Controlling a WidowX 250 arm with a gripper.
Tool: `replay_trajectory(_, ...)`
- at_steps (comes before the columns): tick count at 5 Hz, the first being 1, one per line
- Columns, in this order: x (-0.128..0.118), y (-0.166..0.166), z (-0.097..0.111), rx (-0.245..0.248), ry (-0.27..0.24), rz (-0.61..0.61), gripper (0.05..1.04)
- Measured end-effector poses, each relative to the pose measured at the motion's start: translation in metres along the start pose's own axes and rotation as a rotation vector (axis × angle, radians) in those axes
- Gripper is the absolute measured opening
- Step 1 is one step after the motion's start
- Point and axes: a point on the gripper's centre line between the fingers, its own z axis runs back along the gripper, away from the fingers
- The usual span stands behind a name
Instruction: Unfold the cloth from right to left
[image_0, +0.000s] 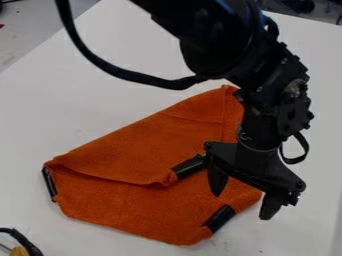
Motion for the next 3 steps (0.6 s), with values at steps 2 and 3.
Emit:
replay_trajectory(2,0.000,0.018,-0.009,0.007,0.028,-0.033,1.000)
replay_trajectory(3,0.009,0.035,-0.010,-0.018,0.013,-0.051,1.000)
